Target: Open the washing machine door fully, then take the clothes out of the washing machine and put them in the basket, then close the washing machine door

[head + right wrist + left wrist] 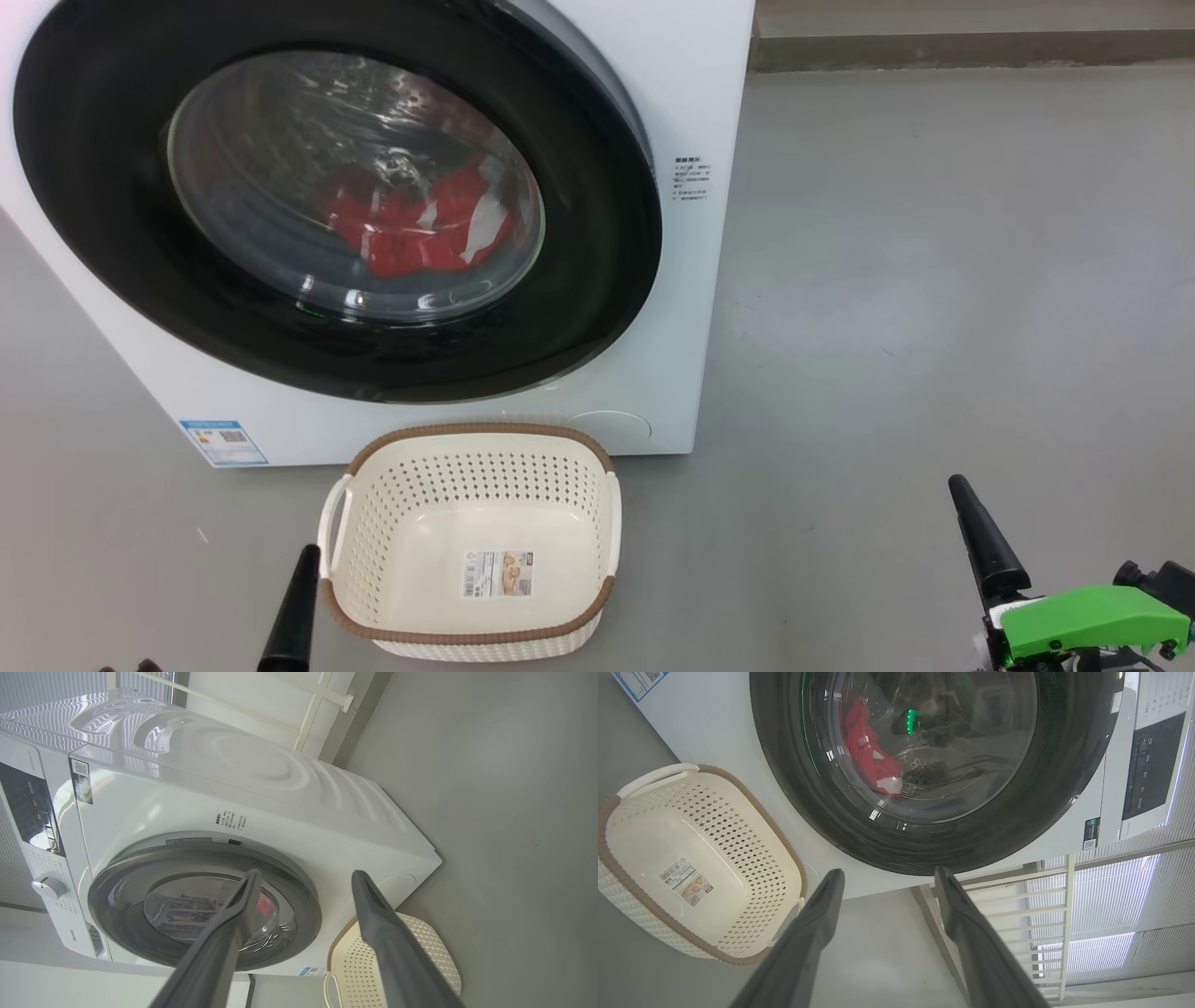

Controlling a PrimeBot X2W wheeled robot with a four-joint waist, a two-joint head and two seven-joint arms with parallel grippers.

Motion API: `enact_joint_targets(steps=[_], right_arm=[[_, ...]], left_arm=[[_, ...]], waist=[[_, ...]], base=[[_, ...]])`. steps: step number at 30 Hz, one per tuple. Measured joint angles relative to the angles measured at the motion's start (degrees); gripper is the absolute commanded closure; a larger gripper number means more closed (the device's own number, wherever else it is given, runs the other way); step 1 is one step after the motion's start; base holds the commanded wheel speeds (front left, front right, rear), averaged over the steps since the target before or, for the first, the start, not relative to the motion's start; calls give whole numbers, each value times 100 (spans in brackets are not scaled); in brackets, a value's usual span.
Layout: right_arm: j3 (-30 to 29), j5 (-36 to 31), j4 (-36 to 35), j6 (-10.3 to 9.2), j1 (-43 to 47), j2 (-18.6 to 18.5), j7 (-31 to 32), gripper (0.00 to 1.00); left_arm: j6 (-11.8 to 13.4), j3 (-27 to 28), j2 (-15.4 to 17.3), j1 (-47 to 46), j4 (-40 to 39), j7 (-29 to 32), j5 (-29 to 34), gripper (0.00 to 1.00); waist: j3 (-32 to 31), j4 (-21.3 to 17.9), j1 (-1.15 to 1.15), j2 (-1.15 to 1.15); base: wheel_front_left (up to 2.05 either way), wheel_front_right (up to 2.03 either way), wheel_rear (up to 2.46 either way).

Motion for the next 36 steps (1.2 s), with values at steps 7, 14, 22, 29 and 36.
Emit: enact_joint_targets(steps=[7,14,22,29,36], right_arm=[[102,-653,-56,0,9,-29,-109,0],[137,-1229,-91,0,31,-45,-223,0],[208,-1786,-144,0,124,-64,-363,0],[298,-2250,-180,0,124,-93,-461,0],[320,-2660,-236,0,131,-142,-601,0]], left_arm=[[0,-44,1,32,-68,-133,676,0],[0,-75,1,36,-196,-238,1230,0],[-1,-134,5,136,-291,-386,1871,0],[-1,-171,20,139,-365,-488,2401,0],[-1,-203,29,151,-434,-594,2891,0]], waist=[[1,8,0,0],[2,17,0,0],[10,15,0,0],[12,15,0,0],[-4,17,0,0]], base=[[0,0,0],[0,0,0],[0,0,0],[0,0,0],[0,0,0]])
